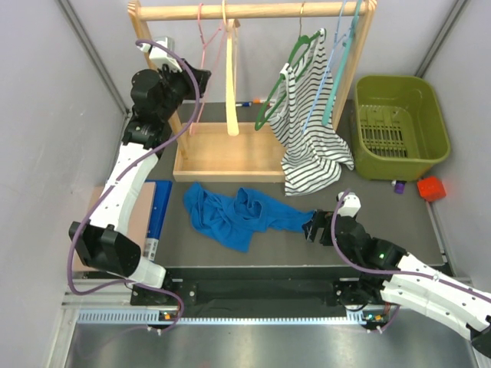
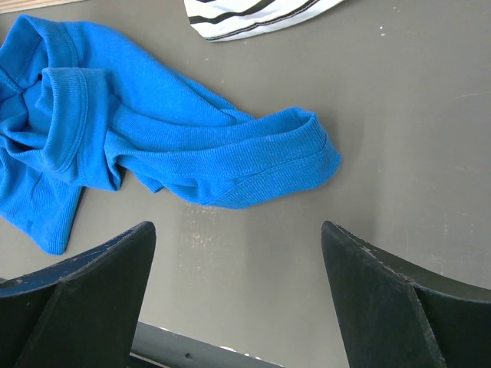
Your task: Place the tank top on the hanger
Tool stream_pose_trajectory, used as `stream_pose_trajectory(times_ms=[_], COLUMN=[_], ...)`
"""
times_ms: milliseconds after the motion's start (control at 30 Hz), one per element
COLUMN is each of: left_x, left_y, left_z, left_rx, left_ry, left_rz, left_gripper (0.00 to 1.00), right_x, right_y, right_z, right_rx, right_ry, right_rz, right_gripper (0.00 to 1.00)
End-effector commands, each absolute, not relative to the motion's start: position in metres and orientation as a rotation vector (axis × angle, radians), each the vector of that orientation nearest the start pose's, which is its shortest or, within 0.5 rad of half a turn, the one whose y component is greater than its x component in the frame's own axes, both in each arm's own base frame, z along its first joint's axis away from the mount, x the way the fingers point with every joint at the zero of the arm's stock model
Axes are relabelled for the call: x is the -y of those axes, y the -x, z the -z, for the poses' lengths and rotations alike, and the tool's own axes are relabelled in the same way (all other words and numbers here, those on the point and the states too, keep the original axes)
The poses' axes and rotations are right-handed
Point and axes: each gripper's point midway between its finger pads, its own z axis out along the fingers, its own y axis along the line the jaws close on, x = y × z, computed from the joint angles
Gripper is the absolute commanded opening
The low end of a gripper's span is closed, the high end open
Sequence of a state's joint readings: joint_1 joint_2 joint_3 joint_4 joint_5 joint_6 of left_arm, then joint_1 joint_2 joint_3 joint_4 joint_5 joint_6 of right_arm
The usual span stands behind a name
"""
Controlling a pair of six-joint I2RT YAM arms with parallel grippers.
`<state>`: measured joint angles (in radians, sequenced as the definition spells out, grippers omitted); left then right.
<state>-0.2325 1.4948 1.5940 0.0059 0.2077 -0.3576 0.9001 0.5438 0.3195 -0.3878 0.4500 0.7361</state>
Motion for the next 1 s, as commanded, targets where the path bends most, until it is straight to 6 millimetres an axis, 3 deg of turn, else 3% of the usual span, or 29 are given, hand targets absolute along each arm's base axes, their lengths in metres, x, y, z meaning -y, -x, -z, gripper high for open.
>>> stream_pose_trajectory(times_ms=[0, 67, 133, 300, 433, 567, 700, 733, 800, 833, 867, 900, 933, 967], left_x=[0.159, 0.157, 0.157, 0.153, 0.147, 0.142, 0.133, 0.130, 0.123, 0.116, 0.113, 0.108, 0.102, 0.100], left_y=[-0.447, -0.445, -0.442, -0.436, -0.420, -0.406, -0.403, -0.398, -0.390, -0.374, -0.374, -0.369, -0.351, -0.349], left_z=[-0.484, -0.489, -0.496, -0.513, -0.543, -0.551, -0.524, -0.508, -0.493, -0.493, -0.464, -0.452, -0.454, -0.421], left_rx=[-1.366, -1.350, -1.324, -1.259, -1.157, -1.122, -1.210, -1.238, -1.264, -1.253, -1.307, -1.326, -1.306, -1.371], left_ry=[-0.085, -0.079, -0.081, -0.074, -0.065, -0.073, -0.042, -0.041, -0.014, 0.002, 0.023, 0.042, 0.058, 0.071], left_rz=[0.659, 0.655, 0.658, 0.659, 0.655, 0.643, 0.589, 0.574, 0.550, 0.543, 0.531, 0.516, 0.516, 0.505], left_gripper=[0.16, 0.05, 0.00, 0.00, 0.00, 0.00, 0.00, 0.00, 0.00, 0.00, 0.00, 0.00, 0.00, 0.00], right_x=[-0.151, -0.150, -0.151, -0.151, -0.150, -0.151, -0.151, -0.151, -0.151, -0.151, -0.151, -0.151, -0.151, -0.152], right_y=[-0.185, -0.185, -0.185, -0.185, -0.185, -0.185, -0.185, -0.185, -0.186, -0.185, -0.185, -0.186, -0.186, -0.186], right_z=[-0.096, -0.095, -0.095, -0.095, -0.096, -0.096, -0.096, -0.095, -0.095, -0.095, -0.096, -0.096, -0.096, -0.097], right_rx=[-2.122, -2.123, -2.122, -2.122, -2.122, -2.123, -2.123, -2.123, -2.122, -2.123, -2.123, -2.122, -2.122, -2.120], right_ry=[-0.097, -0.097, -0.097, -0.099, -0.097, -0.098, -0.096, -0.097, -0.095, -0.094, -0.092, -0.090, -0.088, -0.083], right_rz=[-0.508, -0.507, -0.510, -0.509, -0.508, -0.509, -0.510, -0.507, -0.507, -0.510, -0.509, -0.506, -0.506, -0.506], right_gripper=[0.88, 0.88, 0.88, 0.88, 0.88, 0.88, 0.88, 0.88, 0.88, 0.88, 0.88, 0.88, 0.88, 0.88])
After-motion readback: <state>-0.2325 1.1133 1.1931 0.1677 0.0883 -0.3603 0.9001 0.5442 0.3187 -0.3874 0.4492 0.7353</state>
